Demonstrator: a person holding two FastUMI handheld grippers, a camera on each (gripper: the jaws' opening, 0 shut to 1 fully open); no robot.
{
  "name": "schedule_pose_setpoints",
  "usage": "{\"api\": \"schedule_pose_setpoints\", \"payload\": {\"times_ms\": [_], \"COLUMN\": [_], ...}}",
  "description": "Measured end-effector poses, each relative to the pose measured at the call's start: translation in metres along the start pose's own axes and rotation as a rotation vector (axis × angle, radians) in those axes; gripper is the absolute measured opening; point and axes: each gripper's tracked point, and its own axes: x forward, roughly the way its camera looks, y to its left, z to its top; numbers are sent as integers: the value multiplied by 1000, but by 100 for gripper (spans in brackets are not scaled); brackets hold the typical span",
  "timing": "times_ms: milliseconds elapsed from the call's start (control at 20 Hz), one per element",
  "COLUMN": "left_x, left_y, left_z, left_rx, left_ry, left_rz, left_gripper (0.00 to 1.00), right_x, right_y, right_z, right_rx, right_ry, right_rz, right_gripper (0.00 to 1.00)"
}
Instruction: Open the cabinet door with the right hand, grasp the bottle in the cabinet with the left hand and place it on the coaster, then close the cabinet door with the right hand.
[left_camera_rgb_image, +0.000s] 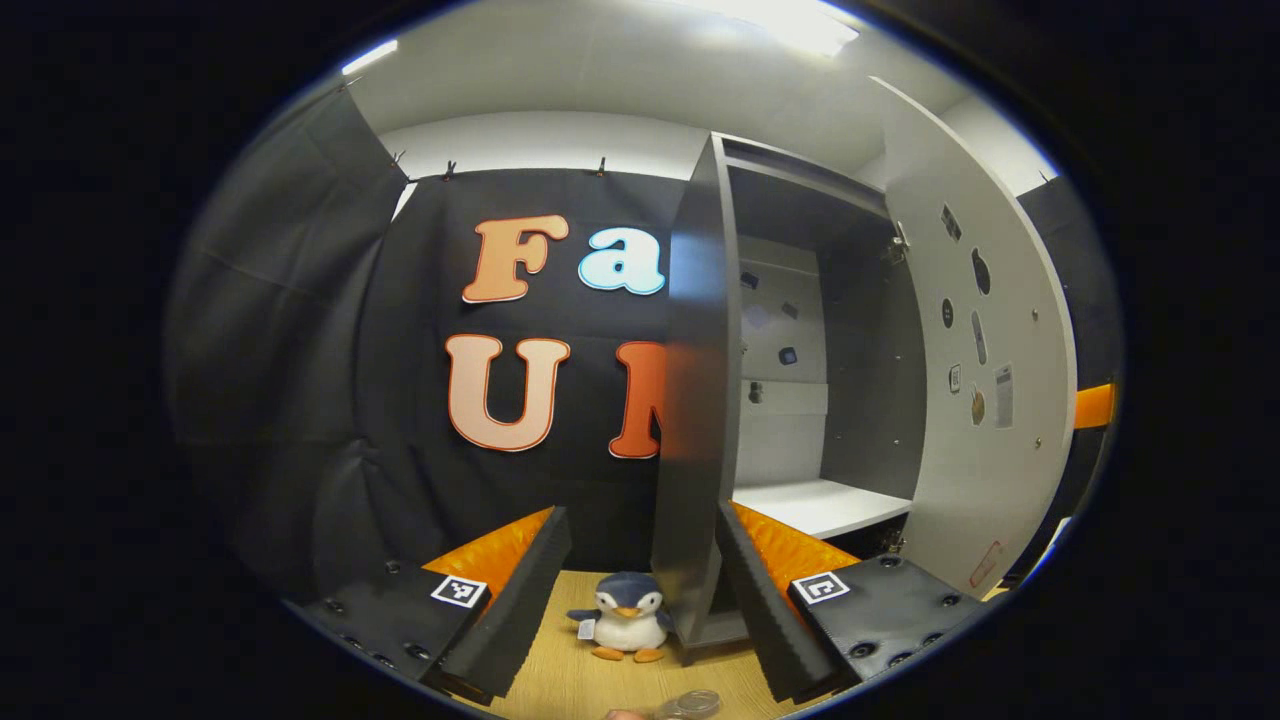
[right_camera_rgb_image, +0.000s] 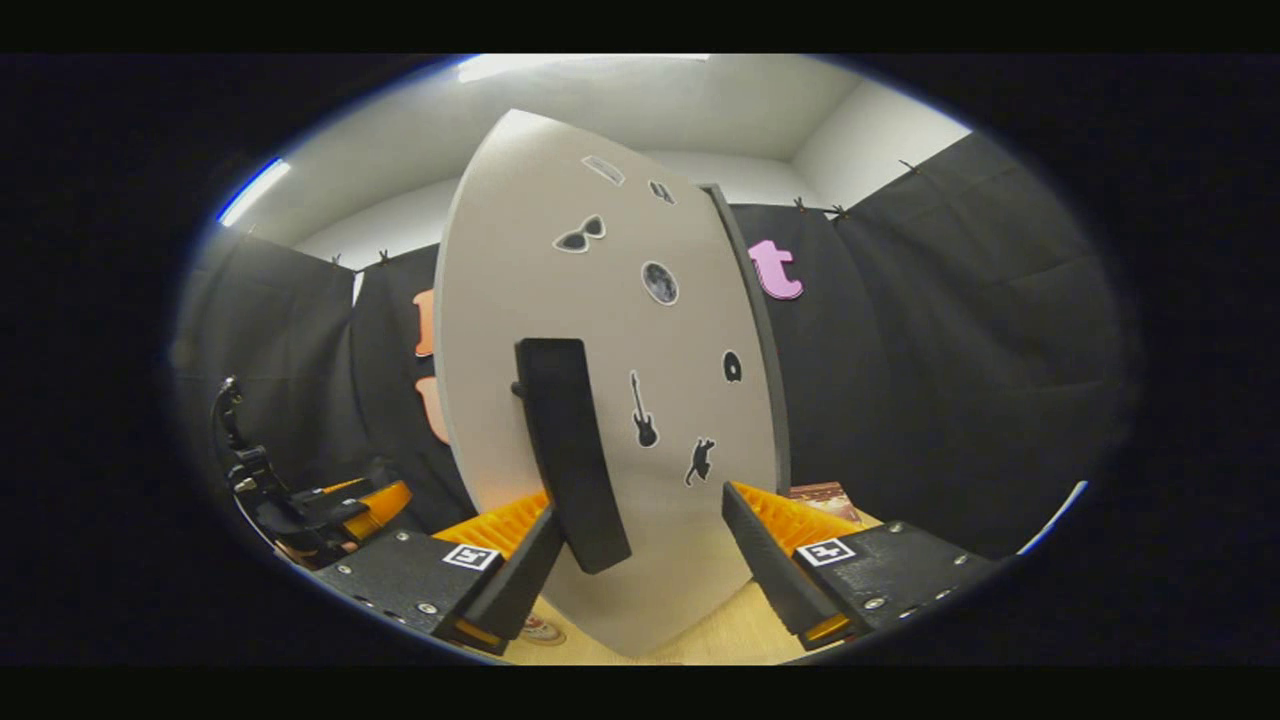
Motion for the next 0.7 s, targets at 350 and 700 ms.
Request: {"api": "schedule_pose_setpoints", "payload": {"times_ms": [350, 700], "left_x": [15, 34], "left_y": [38, 62], "left_z": [-6, -14], "left_rx": [-17, -19], "left_ry": [3, 12], "left_rz": [24, 12], "left_gripper": [95, 94], "right_x": [49, 76], "right_y": [55, 66], "right_z": [-3, -9], "right_rx": [-158, -100], "right_ry": [-52, -46], "right_rz": [-12, -25], "right_gripper": [99, 98]}}
